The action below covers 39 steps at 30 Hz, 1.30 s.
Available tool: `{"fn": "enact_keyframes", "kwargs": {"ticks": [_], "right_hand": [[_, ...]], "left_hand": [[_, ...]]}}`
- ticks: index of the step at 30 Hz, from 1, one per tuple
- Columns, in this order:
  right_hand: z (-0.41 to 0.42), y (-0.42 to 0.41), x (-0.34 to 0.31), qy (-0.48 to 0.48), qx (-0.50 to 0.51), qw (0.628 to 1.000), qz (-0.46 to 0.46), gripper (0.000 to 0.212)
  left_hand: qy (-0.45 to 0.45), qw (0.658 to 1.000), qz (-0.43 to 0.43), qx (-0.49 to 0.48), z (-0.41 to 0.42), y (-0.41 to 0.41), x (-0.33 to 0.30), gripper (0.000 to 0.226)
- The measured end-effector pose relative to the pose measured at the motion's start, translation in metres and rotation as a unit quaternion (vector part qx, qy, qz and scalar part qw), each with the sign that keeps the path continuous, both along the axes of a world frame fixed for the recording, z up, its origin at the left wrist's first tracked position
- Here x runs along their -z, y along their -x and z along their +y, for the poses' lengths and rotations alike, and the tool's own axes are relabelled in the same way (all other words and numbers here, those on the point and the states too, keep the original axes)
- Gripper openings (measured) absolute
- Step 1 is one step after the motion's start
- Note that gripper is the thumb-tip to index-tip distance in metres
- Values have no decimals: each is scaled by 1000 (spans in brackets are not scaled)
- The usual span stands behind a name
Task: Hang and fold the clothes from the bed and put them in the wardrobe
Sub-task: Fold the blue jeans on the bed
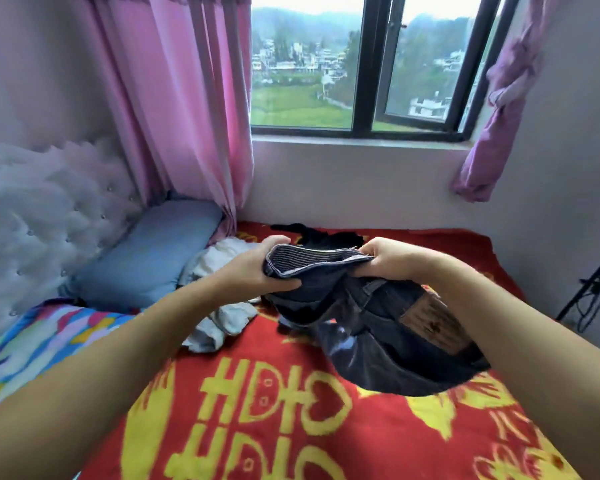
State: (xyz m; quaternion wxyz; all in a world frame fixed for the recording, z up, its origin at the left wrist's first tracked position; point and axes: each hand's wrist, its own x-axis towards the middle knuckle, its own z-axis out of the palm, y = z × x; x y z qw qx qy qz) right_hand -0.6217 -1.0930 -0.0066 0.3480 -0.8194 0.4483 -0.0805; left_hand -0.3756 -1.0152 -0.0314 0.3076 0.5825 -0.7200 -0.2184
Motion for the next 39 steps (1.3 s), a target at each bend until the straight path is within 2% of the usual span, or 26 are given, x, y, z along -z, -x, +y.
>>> {"fn": "enact_keyframes", "kwargs": {"ticks": [2,4,7,8,10,14,17,18,21,24,26,28,30,31,32,33,34,36,37,39], "right_hand": [[15,12,-35,9,-21,999,39,11],[25,29,-60,-10,-36,998,59,16],[36,58,-89,-79,-57,995,9,45],[38,65,-91,-109,-65,992,-19,49],[37,78,-75,-148,-62,987,-21,43],[23,96,6,-192,-2,972,135,41],[24,76,18,-127,0,959,254,14],[24,64,12,-81,-7,950,303,14],[17,11,-13,34,-50,903,425,35],[4,-67,-35,133,-82,875,457,38],[4,-131,-55,231,-83,869,430,31],[12,-203,-78,347,-71,868,347,23],[25,-277,-104,435,-61,875,202,21],[33,-309,-120,458,-55,880,115,21],[43,-337,-138,467,-44,883,26,22],[54,-360,-158,470,-26,881,-58,24],[66,-374,-179,469,-4,872,-139,25],[79,-382,-217,454,24,852,-260,27],[77,-379,-230,451,32,846,-283,27],[61,-362,-238,449,32,854,-262,27]], "left_hand": [[25,999,17,12,4,13,-22,37],[29,993,115,13,10,28,-48,26],[37,966,257,4,16,45,-91,15],[40,957,288,-4,17,49,-101,13],[38,943,330,-26,16,50,-111,12],[46,950,299,-72,18,28,-83,9],[-1,955,268,-129,29,-12,-36,12],[-32,954,261,-148,34,-27,-20,13],[-102,945,253,-182,52,-71,18,13],[-67,920,277,-269,69,-126,36,20],[-11,887,295,-354,85,-172,31,29],[74,818,347,-454,108,-223,3,30],[184,729,374,-543,138,-267,-50,28],[249,688,394,-557,154,-282,-83,27],[310,654,429,-541,168,-293,-113,25],[368,636,463,-495,180,-298,-140,22],[419,637,476,-439,191,-296,-161,19],[467,676,443,-360,204,-280,-189,19],[470,700,418,-337,208,-275,-197,22],[471,737,384,-296,211,-261,-206,33]]}}
